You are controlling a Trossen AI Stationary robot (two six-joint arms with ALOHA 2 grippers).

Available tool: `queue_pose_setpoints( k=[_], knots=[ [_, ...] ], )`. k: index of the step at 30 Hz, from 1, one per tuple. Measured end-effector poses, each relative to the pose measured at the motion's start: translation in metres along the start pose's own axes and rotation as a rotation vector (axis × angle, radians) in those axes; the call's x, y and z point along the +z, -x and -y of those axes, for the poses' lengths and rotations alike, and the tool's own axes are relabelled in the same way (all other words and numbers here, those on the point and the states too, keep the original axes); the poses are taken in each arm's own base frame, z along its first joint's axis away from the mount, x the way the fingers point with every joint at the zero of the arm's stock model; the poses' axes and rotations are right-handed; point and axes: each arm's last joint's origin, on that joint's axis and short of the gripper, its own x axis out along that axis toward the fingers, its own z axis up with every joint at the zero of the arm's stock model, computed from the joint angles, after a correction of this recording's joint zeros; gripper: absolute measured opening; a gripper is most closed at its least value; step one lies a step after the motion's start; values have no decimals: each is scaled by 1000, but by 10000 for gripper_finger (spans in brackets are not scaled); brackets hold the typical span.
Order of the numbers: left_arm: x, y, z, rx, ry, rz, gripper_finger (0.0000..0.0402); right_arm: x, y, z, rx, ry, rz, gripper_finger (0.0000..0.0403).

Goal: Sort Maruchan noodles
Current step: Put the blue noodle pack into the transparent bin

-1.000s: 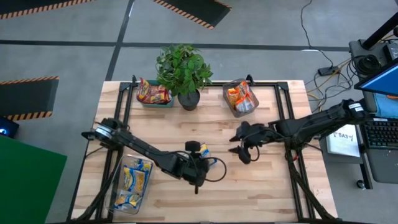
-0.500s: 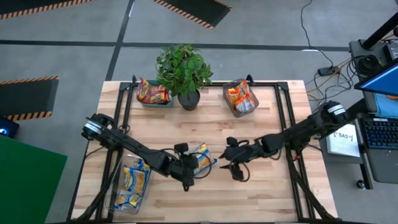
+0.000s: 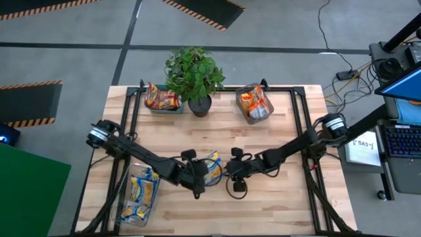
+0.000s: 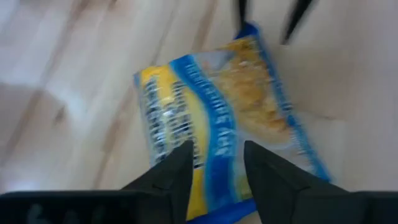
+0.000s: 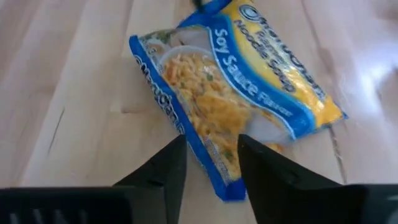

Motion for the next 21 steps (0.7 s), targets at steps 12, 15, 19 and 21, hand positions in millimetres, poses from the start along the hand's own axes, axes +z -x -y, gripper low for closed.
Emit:
queue_pose_setpoints(
  k=[12, 15, 19, 21],
  knots=[
    [-20, -12, -12, 105, -55, -54, 208, -3, -4, 0, -2, 25, -13, 66],
    [-28, -15, -14, 114, -62, -70, 210, -3, -4, 0, -2, 28, -14, 61],
    [-33, -18, -16, 113, -58, -73, 210, -4, -4, 0, -2, 45, -16, 59],
    [-34, -20, -16, 93, -45, -71, 210, -4, -3, 0, -2, 58, -16, 59]
  ],
)
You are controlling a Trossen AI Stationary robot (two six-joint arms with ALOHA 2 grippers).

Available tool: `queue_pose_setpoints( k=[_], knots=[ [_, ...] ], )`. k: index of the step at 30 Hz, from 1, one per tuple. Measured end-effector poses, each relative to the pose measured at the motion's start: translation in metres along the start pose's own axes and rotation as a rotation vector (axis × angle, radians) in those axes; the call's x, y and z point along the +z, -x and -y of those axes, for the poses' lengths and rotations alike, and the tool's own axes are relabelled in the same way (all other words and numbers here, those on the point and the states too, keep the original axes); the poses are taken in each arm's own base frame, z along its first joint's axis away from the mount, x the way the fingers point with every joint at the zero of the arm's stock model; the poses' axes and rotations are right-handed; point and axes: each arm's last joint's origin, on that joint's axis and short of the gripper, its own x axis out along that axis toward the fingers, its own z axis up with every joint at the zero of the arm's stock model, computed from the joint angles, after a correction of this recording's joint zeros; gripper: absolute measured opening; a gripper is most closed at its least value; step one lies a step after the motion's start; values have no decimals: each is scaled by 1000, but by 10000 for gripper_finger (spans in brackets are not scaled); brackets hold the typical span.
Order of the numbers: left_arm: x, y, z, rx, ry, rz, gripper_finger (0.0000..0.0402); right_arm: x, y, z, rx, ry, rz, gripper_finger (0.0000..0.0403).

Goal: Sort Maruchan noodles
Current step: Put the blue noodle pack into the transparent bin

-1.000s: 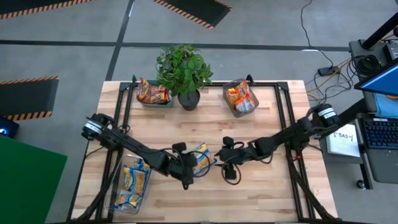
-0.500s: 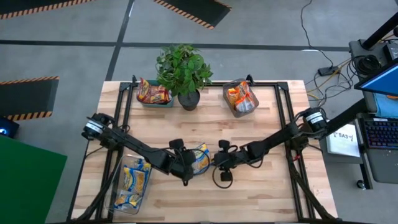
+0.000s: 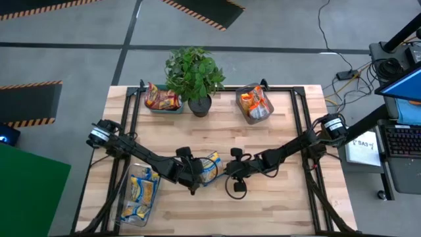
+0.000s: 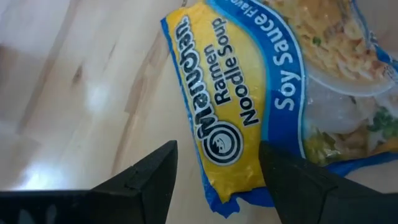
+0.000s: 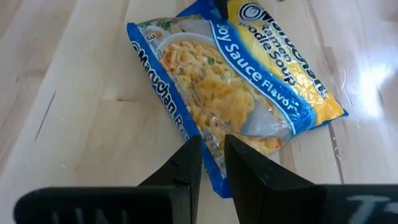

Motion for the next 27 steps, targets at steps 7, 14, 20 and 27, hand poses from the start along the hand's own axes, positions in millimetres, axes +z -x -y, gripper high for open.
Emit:
queue_pose_setpoints(
  k=[7, 14, 20, 27],
  knots=[
    [-7, -6, 0, -34, 49, 8, 194, 0, 0, 0, 1, 9, 1, 59],
    [-5, -6, 1, -41, 61, 27, 165, 0, 0, 0, 1, 7, 2, 59],
    [-6, -12, -3, -46, 92, 58, 120, 0, 0, 0, 2, 3, 4, 59],
    [-9, -15, -5, -46, 71, 69, 23, 3, 5, 1, 2, -75, 12, 59]
  ],
)
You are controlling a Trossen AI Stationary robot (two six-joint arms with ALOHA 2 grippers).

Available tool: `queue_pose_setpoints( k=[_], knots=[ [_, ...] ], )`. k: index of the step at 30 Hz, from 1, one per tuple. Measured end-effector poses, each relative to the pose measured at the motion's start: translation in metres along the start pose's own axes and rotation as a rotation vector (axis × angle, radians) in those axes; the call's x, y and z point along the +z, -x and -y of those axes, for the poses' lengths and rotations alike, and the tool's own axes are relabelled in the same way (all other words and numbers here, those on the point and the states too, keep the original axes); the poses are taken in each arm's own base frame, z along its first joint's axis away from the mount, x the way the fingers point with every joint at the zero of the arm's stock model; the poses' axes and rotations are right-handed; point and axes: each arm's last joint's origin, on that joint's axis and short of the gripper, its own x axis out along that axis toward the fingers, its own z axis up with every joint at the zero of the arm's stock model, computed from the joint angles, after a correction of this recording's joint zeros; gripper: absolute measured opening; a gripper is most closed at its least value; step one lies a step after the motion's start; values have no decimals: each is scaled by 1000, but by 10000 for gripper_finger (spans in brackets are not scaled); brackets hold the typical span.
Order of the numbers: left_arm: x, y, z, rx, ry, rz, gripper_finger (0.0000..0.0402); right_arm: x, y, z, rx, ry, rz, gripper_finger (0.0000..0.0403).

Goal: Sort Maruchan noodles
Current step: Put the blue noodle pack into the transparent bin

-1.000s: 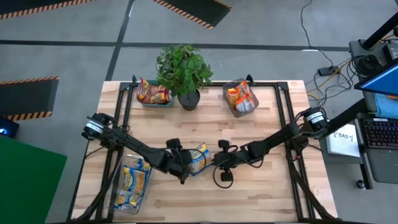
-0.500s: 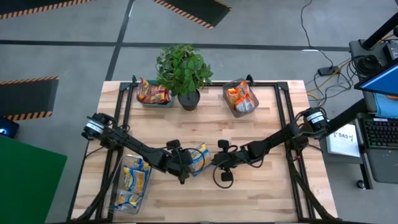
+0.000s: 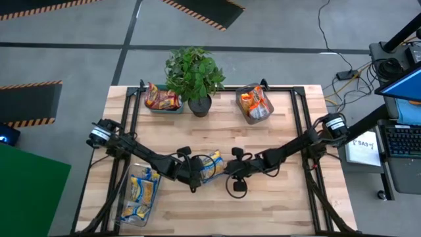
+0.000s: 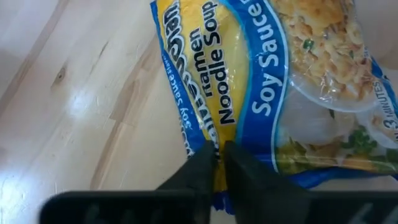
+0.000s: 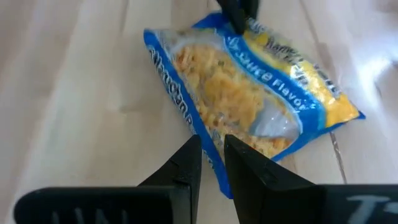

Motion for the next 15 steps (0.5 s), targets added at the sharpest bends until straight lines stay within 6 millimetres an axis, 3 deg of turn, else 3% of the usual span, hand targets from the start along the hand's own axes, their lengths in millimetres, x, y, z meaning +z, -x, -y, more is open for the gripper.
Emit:
queue_pose_setpoints(
  k=[2, 8, 15],
  knots=[
    [0, 0, 0, 0, -2, -1, 6, 5, 6, 2, 1, -64, 17, 59],
    [2, 1, 0, 22, -7, 10, 12, 17, 27, 22, -17, -316, 17, 73],
    [26, 22, -1, 39, -60, 33, 14, 21, 40, 34, 33, -496, -27, 171]
  ],
)
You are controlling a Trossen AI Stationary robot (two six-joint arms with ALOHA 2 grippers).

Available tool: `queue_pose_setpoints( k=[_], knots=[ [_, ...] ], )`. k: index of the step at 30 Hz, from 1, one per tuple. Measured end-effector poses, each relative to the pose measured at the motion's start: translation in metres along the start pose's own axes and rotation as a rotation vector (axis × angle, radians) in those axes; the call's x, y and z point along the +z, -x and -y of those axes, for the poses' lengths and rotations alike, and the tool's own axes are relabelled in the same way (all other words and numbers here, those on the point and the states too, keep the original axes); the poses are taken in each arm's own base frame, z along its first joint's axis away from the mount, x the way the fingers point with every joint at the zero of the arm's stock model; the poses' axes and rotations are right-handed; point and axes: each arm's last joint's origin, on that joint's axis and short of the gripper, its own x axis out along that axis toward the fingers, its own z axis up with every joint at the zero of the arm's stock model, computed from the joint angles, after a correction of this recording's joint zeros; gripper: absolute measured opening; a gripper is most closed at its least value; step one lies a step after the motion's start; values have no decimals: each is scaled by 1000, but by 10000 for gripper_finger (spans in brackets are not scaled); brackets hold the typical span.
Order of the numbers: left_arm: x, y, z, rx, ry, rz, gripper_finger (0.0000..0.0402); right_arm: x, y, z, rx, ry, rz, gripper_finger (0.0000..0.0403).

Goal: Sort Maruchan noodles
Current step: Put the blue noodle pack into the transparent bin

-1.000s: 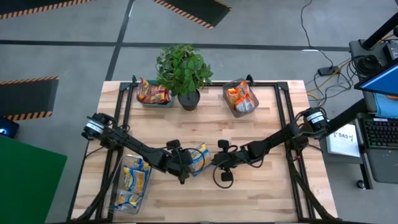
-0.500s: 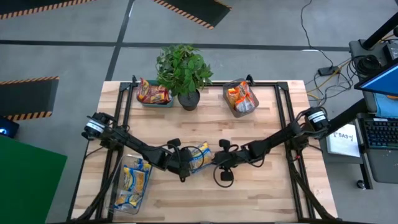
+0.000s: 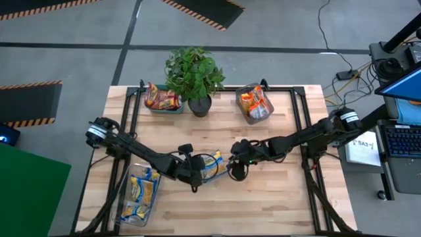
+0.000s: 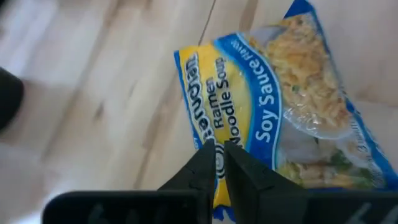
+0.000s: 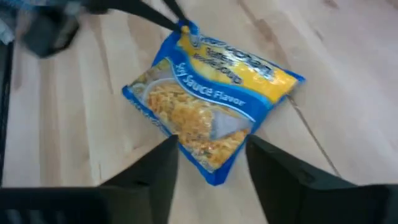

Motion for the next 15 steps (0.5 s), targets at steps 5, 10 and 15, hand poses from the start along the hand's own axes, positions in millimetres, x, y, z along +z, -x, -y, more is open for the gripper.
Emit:
queue_pose_setpoints(
  k=[5, 10, 15],
  knots=[
    [24, 28, 0, -56, -71, 69, 45, -3, -5, 2, -14, -82, -19, 247],
    [27, 41, 7, -131, -141, 88, 64, -8, -15, 5, -38, -151, -40, 295],
    [11, 29, 18, -138, -130, 32, 57, -11, -26, 6, -32, -176, -36, 316]
  ],
)
